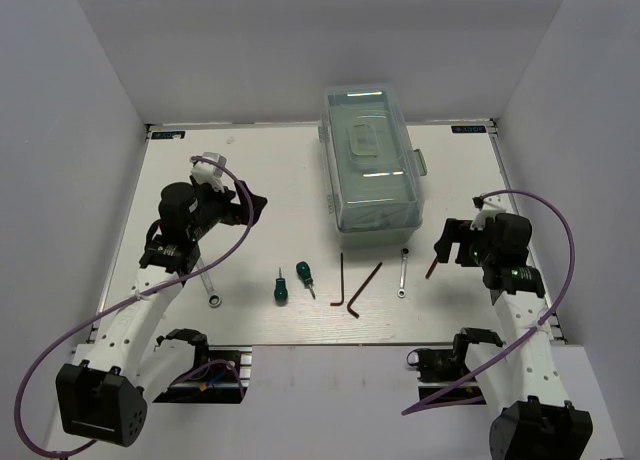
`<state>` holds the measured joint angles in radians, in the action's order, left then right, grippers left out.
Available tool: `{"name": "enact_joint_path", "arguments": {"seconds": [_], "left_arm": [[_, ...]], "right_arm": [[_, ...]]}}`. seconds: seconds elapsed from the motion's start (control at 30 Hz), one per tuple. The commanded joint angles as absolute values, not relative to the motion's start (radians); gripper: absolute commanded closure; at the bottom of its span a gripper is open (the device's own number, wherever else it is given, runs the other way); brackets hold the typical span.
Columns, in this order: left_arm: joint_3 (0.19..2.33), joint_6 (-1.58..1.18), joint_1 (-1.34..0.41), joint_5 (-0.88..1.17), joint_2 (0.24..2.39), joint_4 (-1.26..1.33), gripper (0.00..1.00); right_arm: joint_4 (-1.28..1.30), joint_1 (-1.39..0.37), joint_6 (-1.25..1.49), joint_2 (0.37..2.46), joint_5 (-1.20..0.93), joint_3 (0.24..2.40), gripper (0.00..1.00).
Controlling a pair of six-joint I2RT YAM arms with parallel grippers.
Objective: Sort the tools into containers
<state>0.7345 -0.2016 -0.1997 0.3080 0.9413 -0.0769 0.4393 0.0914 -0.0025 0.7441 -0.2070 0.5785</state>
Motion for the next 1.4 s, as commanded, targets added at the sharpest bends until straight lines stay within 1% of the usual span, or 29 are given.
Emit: {"name": "enact_joint_path", "arguments": {"seconds": [0.0, 0.2, 0.23, 0.27, 0.3, 0.33, 0.4, 0.47, 0.5, 0.53, 0.57, 0.6, 0.63, 0.67, 0.7, 0.73, 0.83, 0.93, 0.97, 1.0, 1.03, 1.07, 1.1, 1.13, 1.17, 1.23, 1.27, 1.3, 1.37], "left_arm": [[0.746, -0.216, -0.199, 0.336, 0.923, -0.063, 0.0], [0.736, -0.229, -0.199, 0.356, 0.923, -0.054, 0.0], [0.736, -0.229, -0.199, 0.365, 0.923, -0.054, 0.03], [0.736, -0.238, -0.199, 0.365, 0.933, -0.045, 0.14], [0.736, -0.238, -0.199, 0.365, 0.933, -0.044, 0.29], [0.727, -0.238, -0.199, 0.376, 0.942, -0.044, 0.51], [0.727, -0.248, -0.199, 0.386, 0.968, -0.034, 1.0], [0.739, -0.249, -0.199, 0.399, 0.988, -0.034, 1.0], [0.739, -0.259, -0.199, 0.423, 0.997, -0.023, 1.0], [0.739, -0.259, -0.199, 0.432, 1.011, -0.023, 1.0], [0.739, -0.259, -0.199, 0.443, 1.011, -0.014, 0.96], [0.739, -0.273, -0.199, 0.459, 1.023, -0.014, 0.85], [0.739, -0.273, -0.199, 0.469, 1.023, 0.003, 0.5], [0.727, -0.285, -0.199, 0.482, 1.032, 0.014, 0.34], [0.727, -0.305, -0.199, 0.506, 1.043, 0.041, 0.23], [0.718, -0.314, -0.199, 0.52, 1.043, 0.06, 0.13], [0.706, -0.36, -0.199, 0.58, 1.097, 0.135, 0.1], [0.695, -0.425, -0.199, 0.615, 1.14, 0.236, 0.12], [0.695, -0.434, -0.21, 0.626, 1.169, 0.254, 0.18], [0.695, -0.434, -0.21, 0.641, 1.183, 0.273, 0.25], [0.695, -0.458, -0.21, 0.65, 1.195, 0.306, 0.37], [0.695, -0.469, -0.21, 0.664, 1.227, 0.327, 0.6], [0.704, -0.469, -0.21, 0.664, 1.244, 0.342, 0.66], [0.704, -0.48, -0.21, 0.676, 1.258, 0.353, 0.7], [0.713, -0.48, -0.21, 0.676, 1.27, 0.363, 0.7], [0.724, -0.48, -0.21, 0.676, 1.305, 0.364, 0.63], [0.724, -0.492, -0.21, 0.686, 1.316, 0.383, 0.56], [0.735, -0.492, -0.21, 0.686, 1.327, 0.383, 0.44], [0.747, -0.514, -0.21, 0.686, 1.362, 0.408, 0.32]], "right_arm": [[0.411, 0.097, -0.027, 0.75, -0.202, 0.594, 0.09], [0.436, 0.097, -0.159, 0.73, -0.327, 0.565, 0.09], [0.449, 0.098, -0.22, 0.721, -0.346, 0.561, 0.26], [0.443, 0.089, -0.239, 0.729, -0.342, 0.568, 0.46], [0.448, 0.09, -0.233, 0.761, -0.33, 0.607, 0.78], [0.471, 0.094, -0.236, 0.771, -0.321, 0.633, 1.0], [0.497, 0.089, -0.265, 0.846, -0.337, 0.78, 1.0], [0.544, 0.074, -0.279, 0.893, -0.426, 0.866, 1.0], [0.581, 0.071, -0.279, 0.984, -0.442, 0.964, 0.98], [0.606, 0.061, -0.275, 1.02, -0.477, 1.07, 0.73], [0.664, 0.037, -0.272, 1.09, -0.503, 1.172, 0.55], [0.67, 0.026, -0.262, 1.12, -0.508, 1.219, 0.44], [0.67, 0.015, -0.23, 1.171, -0.514, 1.329, 0.36], [0.645, 0.002, -0.218, 1.222, -0.515, 1.357, 0.15], [0.634, -0.035, -0.197, 1.247, -0.502, 1.388, 0.12], [0.627, -0.047, -0.175, 1.335, -0.503, 1.495, 0.12], [0.679, -0.115, -0.074, 1.493, -0.497, 1.679, 0.12], [0.667, -0.185, 0.044, 1.664, -0.512, 1.856, 0.18], [0.655, -0.218, 0.089, 1.71, -0.512, 1.891, 0.22], [0.603, -0.228, 0.136, 1.745, -0.514, 1.923, 0.31], [0.594, -0.239, 0.155, 1.767, -0.517, 1.94, 0.34], [0.586, -0.262, 0.17, 1.819, -0.52, 2.001, 0.38], [0.563, -0.276, 0.199, 1.831, -0.519, 2.016, 0.45], [0.551, -0.296, 0.209, 1.842, -0.509, 2.023, 0.47], [0.542, -0.305, 0.225, 1.85, -0.503, 2.026, 0.47], [0.508, -0.316, 0.259, 1.882, -0.509, 2.031, 0.47], [0.506, -0.325, 0.268, 1.899, -0.509, 2.042, 0.47], [0.508, -0.33, 0.271, 1.919, -0.502, 2.049, 0.47], [0.499, -0.337, 0.29, 1.936, -0.47, 2.046, 0.46]]}}
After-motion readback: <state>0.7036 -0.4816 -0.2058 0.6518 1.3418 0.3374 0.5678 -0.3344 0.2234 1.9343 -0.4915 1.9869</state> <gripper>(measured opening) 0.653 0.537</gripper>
